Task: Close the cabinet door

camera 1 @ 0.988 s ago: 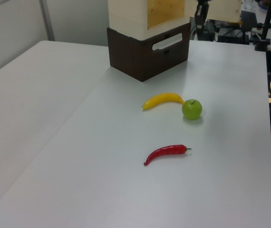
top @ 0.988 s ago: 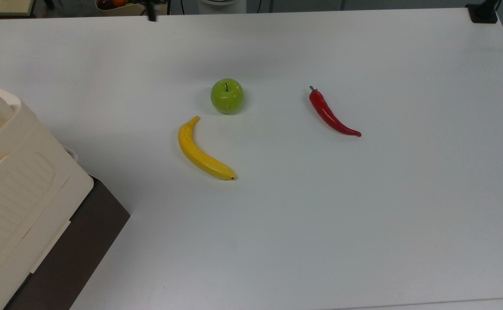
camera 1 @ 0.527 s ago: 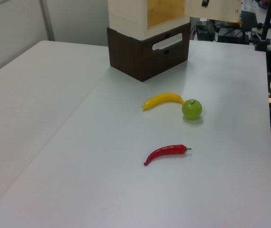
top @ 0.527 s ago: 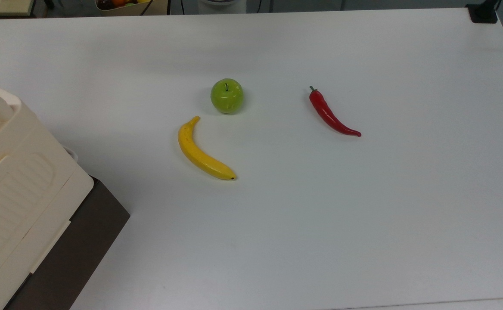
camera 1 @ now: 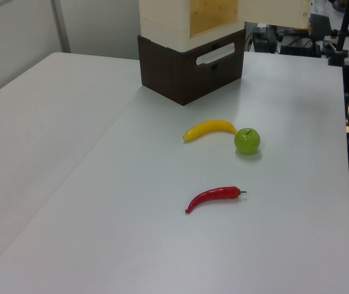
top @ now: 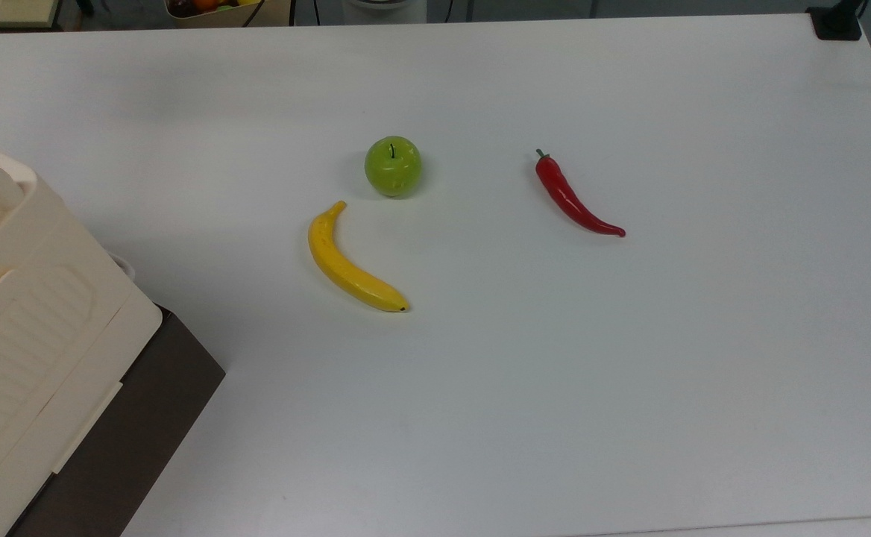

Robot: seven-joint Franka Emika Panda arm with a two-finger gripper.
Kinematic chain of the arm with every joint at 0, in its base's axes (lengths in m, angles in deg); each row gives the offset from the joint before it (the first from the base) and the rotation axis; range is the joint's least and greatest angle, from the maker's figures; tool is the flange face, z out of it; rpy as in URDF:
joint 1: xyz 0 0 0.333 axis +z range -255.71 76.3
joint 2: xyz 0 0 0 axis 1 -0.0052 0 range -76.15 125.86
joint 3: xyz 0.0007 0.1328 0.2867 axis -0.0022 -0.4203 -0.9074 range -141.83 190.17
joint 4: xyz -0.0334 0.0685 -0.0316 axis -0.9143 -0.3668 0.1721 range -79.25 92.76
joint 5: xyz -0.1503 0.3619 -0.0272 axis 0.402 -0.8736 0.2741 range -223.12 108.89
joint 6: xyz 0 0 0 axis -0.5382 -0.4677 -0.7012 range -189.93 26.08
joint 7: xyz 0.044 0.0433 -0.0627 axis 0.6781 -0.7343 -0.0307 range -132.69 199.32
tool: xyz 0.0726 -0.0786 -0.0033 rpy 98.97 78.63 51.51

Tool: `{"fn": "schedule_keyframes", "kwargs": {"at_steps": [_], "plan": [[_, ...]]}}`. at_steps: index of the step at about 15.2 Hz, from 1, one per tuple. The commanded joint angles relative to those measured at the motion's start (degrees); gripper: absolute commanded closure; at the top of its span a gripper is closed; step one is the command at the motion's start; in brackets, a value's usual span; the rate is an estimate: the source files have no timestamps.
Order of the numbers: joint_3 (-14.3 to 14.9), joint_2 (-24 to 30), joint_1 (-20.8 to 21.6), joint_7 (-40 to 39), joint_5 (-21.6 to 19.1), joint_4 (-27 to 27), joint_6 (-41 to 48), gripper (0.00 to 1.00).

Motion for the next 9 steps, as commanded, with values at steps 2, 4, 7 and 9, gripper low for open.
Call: {"fn": "schedule_keyframes", "kwargs": {"at_steps": [2, 4, 7, 9], "plan": [[0.3, -1.7, -3.2, -0.8, -0.6, -0.3, -4.7, 1.00], [0.4, -2.1, -4.3, -0.9, -0.5, -0.3, -4.7, 1.00], [1.6, -3.2, -5.0, -1.2, -0.7, 0.0, -4.7, 1.00], [1.6, -3.9, -5.1, -1.2, -0.6, 0.0, -4.8, 1.00]]}}
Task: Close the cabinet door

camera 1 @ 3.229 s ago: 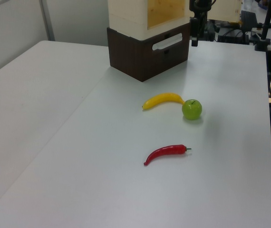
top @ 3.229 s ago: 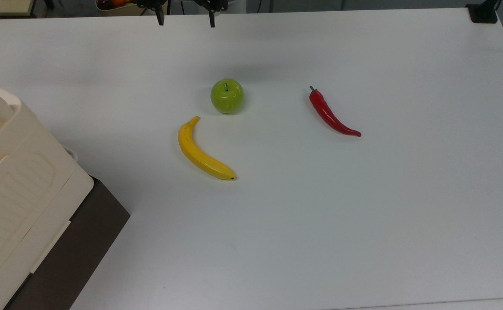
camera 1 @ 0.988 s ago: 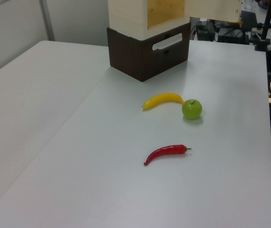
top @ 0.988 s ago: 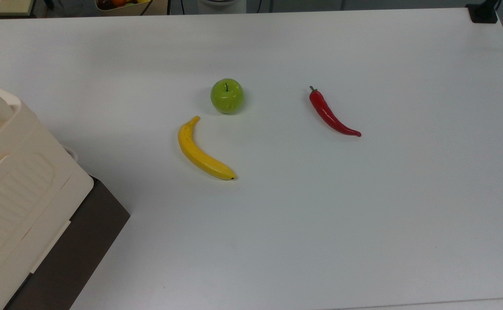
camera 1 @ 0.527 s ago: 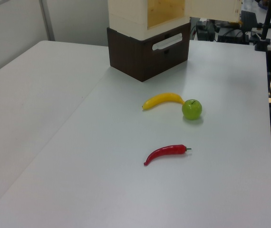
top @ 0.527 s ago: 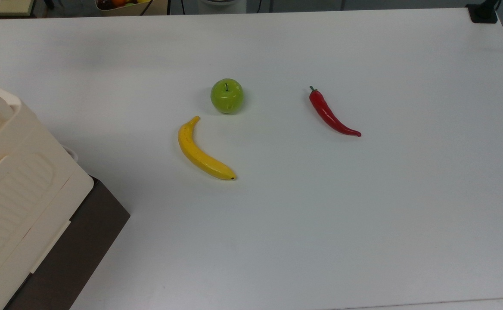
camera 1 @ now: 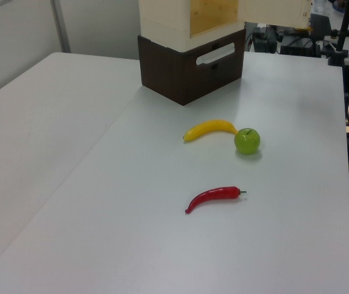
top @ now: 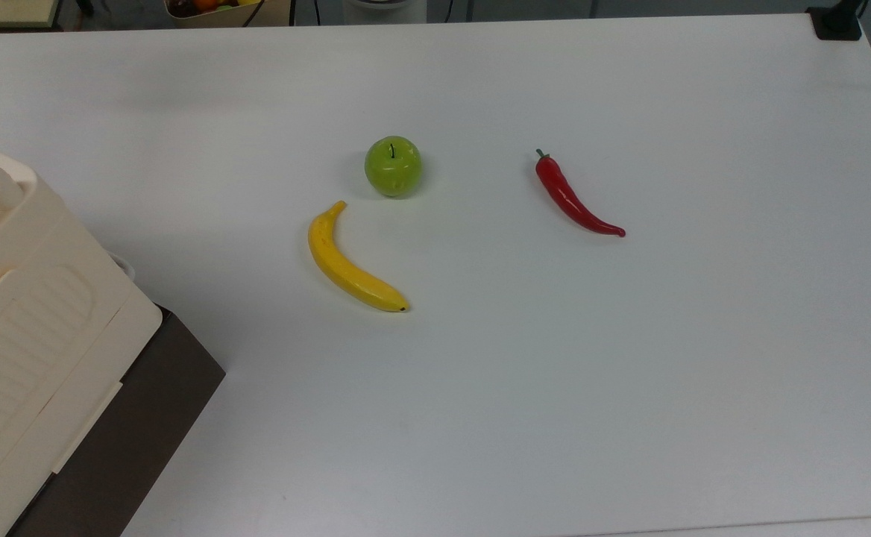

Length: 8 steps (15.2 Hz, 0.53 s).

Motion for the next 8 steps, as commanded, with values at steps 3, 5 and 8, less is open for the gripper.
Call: {"fn": "schedule_keyframes", "kwargs": {"at_steps": [3, 5, 8], "plan": [[0.8, -1.8, -0.7, -1.2, -0.6, 0.0, -1.3, 1.00], [1.1, -2.1, -0.8, -1.2, -0.6, 0.2, -1.4, 1.00], [1.1, -2.8, -0.2, -0.8, -1.0, 0.8, -1.4, 1.00]]}}
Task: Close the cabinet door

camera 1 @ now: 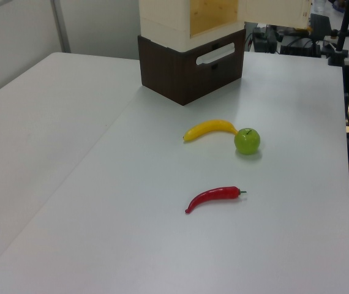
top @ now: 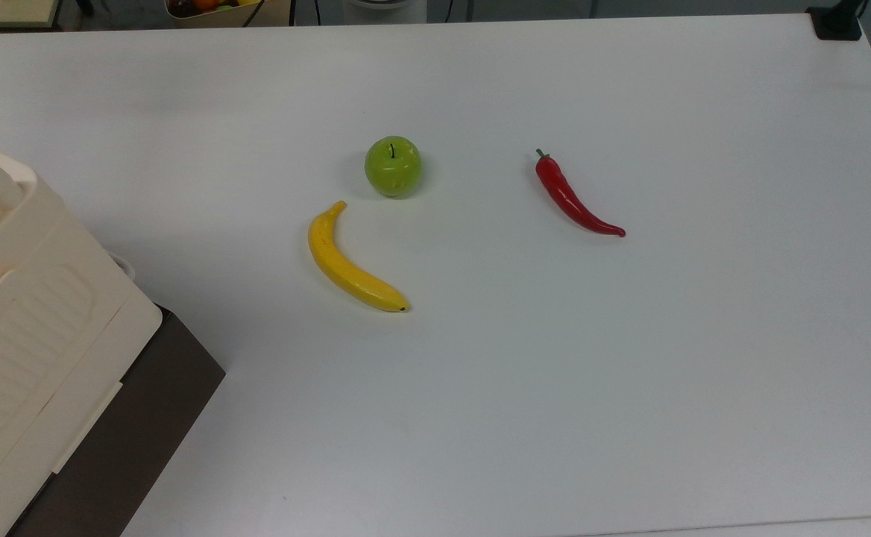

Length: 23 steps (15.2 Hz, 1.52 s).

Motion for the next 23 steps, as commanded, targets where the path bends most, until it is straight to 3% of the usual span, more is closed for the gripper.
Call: {"fn": "schedule_keyframes", "kwargs": {"at_steps": [1, 6, 8, 16, 23], "plan": [[0.2, -0.9, 0.8, -0.7, -1.8, 0.8, -1.3, 1.00], [-0.8, -2.0, 1.2, -0.3, -11.6, 0.6, -4.2, 1.00], [-0.8, -2.7, 3.5, -0.3, -14.2, 0.8, -8.2, 1.00], [-0.8, -7.1, 6.7, 2.4, -17.5, 0.8, -20.1, 1.00], [-0.7, -6.3, 8.9, 1.7, -16.2, 2.2, -19.1, 1.00]]}}
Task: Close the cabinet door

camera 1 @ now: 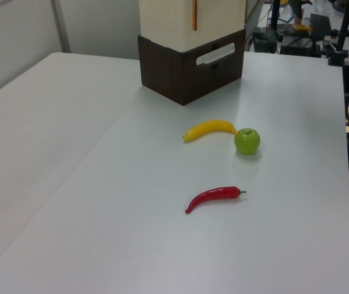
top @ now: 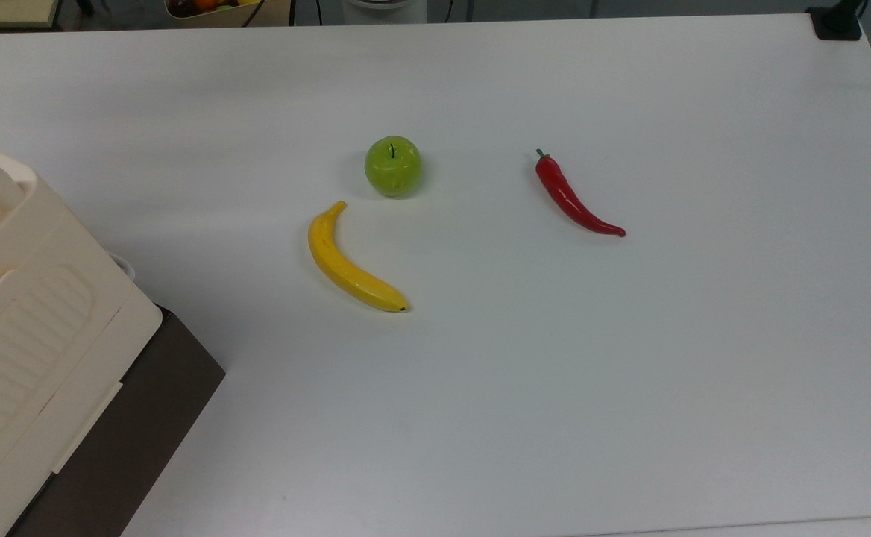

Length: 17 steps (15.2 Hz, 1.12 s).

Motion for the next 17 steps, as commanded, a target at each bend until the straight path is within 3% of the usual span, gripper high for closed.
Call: {"fn": "schedule_keyframes", "kwargs": {"at_steps": [1, 4, 12, 17], "plan": [[0.4, 2.1, 3.1, 0.2, 0.9, 3.2, 0.8, 1.00], [0.3, 5.0, 7.7, 0.7, 6.2, 5.2, 9.3, 1.00], [0.3, 11.4, 21.3, 0.8, 15.5, 5.5, 36.8, 1.00], [0.3, 12.7, 28.4, 0.8, 17.5, 6.6, 43.7, 1.00]]}}
